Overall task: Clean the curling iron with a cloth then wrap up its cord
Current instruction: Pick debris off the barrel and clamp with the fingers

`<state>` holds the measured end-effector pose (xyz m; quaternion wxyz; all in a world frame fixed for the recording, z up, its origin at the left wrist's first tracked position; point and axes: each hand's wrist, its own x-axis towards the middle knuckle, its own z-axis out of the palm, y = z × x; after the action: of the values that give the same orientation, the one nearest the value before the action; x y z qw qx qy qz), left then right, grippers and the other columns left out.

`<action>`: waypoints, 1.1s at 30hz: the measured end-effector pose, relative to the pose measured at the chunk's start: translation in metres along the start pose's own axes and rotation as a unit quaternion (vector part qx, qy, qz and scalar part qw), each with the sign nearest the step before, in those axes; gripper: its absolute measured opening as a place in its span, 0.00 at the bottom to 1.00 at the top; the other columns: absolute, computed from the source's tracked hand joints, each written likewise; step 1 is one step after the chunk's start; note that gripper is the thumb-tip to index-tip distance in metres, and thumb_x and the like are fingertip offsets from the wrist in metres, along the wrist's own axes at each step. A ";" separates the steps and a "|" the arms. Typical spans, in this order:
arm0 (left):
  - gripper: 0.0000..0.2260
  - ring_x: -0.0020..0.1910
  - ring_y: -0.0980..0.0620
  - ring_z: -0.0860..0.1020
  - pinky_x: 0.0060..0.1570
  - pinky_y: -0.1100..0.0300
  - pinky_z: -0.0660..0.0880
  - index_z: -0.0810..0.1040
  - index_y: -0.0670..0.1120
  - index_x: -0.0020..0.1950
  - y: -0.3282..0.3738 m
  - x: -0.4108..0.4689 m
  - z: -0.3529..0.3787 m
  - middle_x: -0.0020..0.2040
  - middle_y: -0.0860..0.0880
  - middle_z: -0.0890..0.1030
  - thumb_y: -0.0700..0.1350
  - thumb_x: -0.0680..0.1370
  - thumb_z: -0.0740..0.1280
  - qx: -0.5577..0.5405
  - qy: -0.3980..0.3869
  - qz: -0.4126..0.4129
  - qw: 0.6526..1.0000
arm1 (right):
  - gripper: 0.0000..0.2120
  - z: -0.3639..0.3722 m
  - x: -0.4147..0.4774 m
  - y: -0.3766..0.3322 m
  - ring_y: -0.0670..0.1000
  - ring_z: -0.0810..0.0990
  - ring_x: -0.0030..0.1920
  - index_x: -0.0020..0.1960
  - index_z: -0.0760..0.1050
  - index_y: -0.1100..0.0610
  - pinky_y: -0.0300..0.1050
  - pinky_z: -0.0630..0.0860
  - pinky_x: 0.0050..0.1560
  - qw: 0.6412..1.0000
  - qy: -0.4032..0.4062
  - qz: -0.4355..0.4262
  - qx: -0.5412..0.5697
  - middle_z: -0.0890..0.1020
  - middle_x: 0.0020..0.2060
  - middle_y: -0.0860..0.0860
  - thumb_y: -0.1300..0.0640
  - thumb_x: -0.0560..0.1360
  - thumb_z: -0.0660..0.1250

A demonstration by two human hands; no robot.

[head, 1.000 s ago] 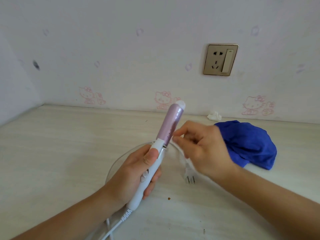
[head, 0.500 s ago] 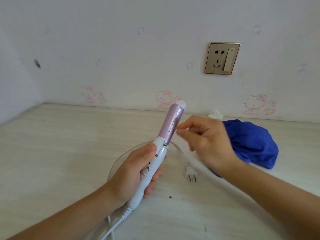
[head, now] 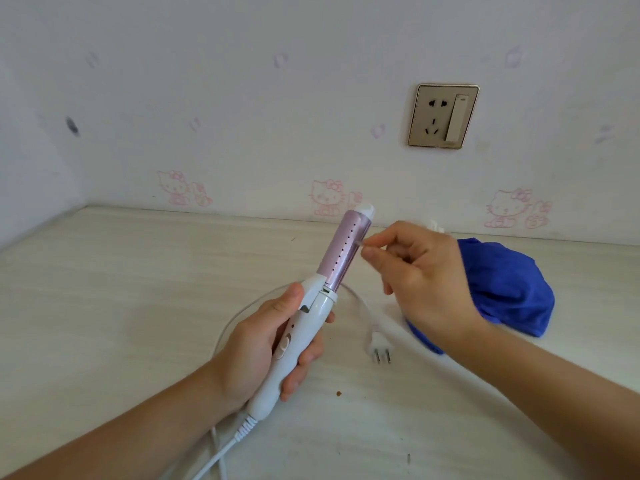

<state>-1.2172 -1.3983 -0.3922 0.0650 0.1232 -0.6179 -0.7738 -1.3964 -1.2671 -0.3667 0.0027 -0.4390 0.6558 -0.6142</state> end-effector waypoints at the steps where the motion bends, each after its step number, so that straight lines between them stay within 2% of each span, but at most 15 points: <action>1: 0.29 0.18 0.50 0.68 0.20 0.63 0.66 0.80 0.39 0.54 0.000 0.000 -0.001 0.32 0.41 0.71 0.64 0.77 0.56 -0.003 0.003 0.005 1.000 | 0.08 0.006 -0.008 0.000 0.57 0.72 0.24 0.40 0.82 0.52 0.45 0.68 0.27 1.000 -0.019 -0.008 0.000 0.77 0.23 0.53 0.63 0.76 0.73; 4: 0.29 0.18 0.49 0.68 0.20 0.62 0.66 0.80 0.38 0.54 0.001 0.001 -0.003 0.32 0.40 0.71 0.64 0.78 0.57 -0.007 0.006 0.022 1.000 | 0.05 0.017 -0.021 -0.006 0.57 0.73 0.24 0.42 0.82 0.49 0.43 0.68 0.27 0.997 -0.066 -0.039 -0.019 0.77 0.24 0.53 0.58 0.75 0.71; 7: 0.30 0.18 0.49 0.68 0.20 0.63 0.66 0.80 0.37 0.55 0.001 0.001 -0.003 0.32 0.41 0.71 0.64 0.77 0.57 -0.008 -0.001 0.010 1.000 | 0.08 0.001 0.002 -0.002 0.58 0.72 0.25 0.40 0.82 0.50 0.44 0.69 0.28 1.000 -0.005 -0.016 -0.015 0.77 0.24 0.55 0.60 0.76 0.72; 9: 0.31 0.18 0.49 0.68 0.20 0.63 0.65 0.80 0.37 0.56 0.000 0.001 -0.003 0.32 0.41 0.71 0.64 0.78 0.57 -0.002 -0.006 0.007 1.000 | 0.10 -0.008 0.010 0.002 0.55 0.73 0.24 0.41 0.82 0.49 0.45 0.71 0.28 1.000 0.020 -0.002 -0.006 0.77 0.24 0.56 0.62 0.77 0.72; 11: 0.30 0.17 0.49 0.67 0.20 0.63 0.65 0.80 0.38 0.54 0.001 0.001 -0.003 0.32 0.41 0.70 0.64 0.78 0.56 -0.012 -0.009 0.012 1.000 | 0.12 0.000 0.000 0.003 0.53 0.72 0.24 0.39 0.81 0.47 0.45 0.69 0.28 1.000 -0.007 -0.015 -0.009 0.77 0.24 0.55 0.62 0.76 0.73; 14: 0.28 0.17 0.50 0.67 0.19 0.63 0.65 0.82 0.40 0.52 0.003 0.001 -0.004 0.31 0.42 0.70 0.63 0.78 0.55 -0.026 -0.022 0.015 0.999 | 0.08 0.017 -0.019 -0.002 0.51 0.70 0.23 0.41 0.82 0.48 0.41 0.67 0.27 0.996 -0.066 -0.050 -0.018 0.76 0.23 0.52 0.60 0.75 0.72; 16: 0.28 0.17 0.50 0.67 0.19 0.63 0.65 0.82 0.40 0.52 0.003 0.001 -0.004 0.31 0.42 0.69 0.63 0.78 0.55 -0.026 -0.029 0.013 0.999 | 0.07 0.010 -0.010 -0.002 0.50 0.69 0.23 0.41 0.82 0.49 0.41 0.67 0.27 0.998 -0.042 -0.042 -0.024 0.76 0.24 0.52 0.60 0.76 0.72; 20: 0.30 0.17 0.50 0.68 0.19 0.63 0.65 0.79 0.37 0.55 0.002 0.002 -0.006 0.31 0.41 0.69 0.63 0.79 0.55 -0.027 -0.037 0.010 0.999 | 0.10 -0.007 0.007 0.003 0.59 0.75 0.26 0.41 0.82 0.49 0.48 0.73 0.29 0.999 0.029 -0.011 -0.011 0.77 0.23 0.52 0.63 0.77 0.72; 22: 0.30 0.17 0.50 0.67 0.19 0.63 0.65 0.80 0.38 0.55 0.002 0.002 -0.007 0.31 0.41 0.69 0.63 0.79 0.54 -0.029 -0.039 0.011 0.999 | 0.08 0.002 -0.004 0.002 0.61 0.73 0.26 0.41 0.82 0.50 0.49 0.71 0.28 1.000 0.003 -0.014 -0.007 0.77 0.24 0.54 0.61 0.76 0.73; 25: 0.28 0.17 0.50 0.67 0.19 0.64 0.65 0.81 0.40 0.53 0.003 0.001 -0.009 0.32 0.42 0.68 0.63 0.79 0.54 -0.040 -0.038 0.007 0.998 | 0.04 0.016 -0.022 0.000 0.60 0.71 0.24 0.43 0.83 0.50 0.46 0.68 0.27 0.998 -0.059 -0.029 0.005 0.76 0.23 0.55 0.58 0.75 0.72; 28: 0.28 0.17 0.50 0.67 0.20 0.63 0.65 0.81 0.40 0.53 0.003 0.001 -0.009 0.32 0.42 0.68 0.63 0.79 0.55 -0.040 -0.041 -0.002 0.998 | 0.04 0.009 -0.014 0.003 0.61 0.72 0.25 0.44 0.84 0.55 0.49 0.68 0.26 0.999 -0.041 -0.021 -0.010 0.76 0.23 0.56 0.61 0.76 0.72; 33: 0.28 0.16 0.50 0.67 0.20 0.63 0.66 0.80 0.40 0.53 0.003 0.002 -0.010 0.32 0.42 0.68 0.63 0.79 0.55 -0.035 -0.043 -0.008 0.998 | 0.06 0.007 -0.012 0.003 0.64 0.72 0.25 0.44 0.83 0.54 0.56 0.70 0.26 1.000 -0.006 -0.007 -0.016 0.75 0.23 0.59 0.63 0.77 0.72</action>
<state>-1.2168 -1.4085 -0.3911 0.0367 0.0928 -0.5915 -0.8001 -1.3871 -1.2658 -0.3778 -0.0051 -0.4475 0.6623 -0.6009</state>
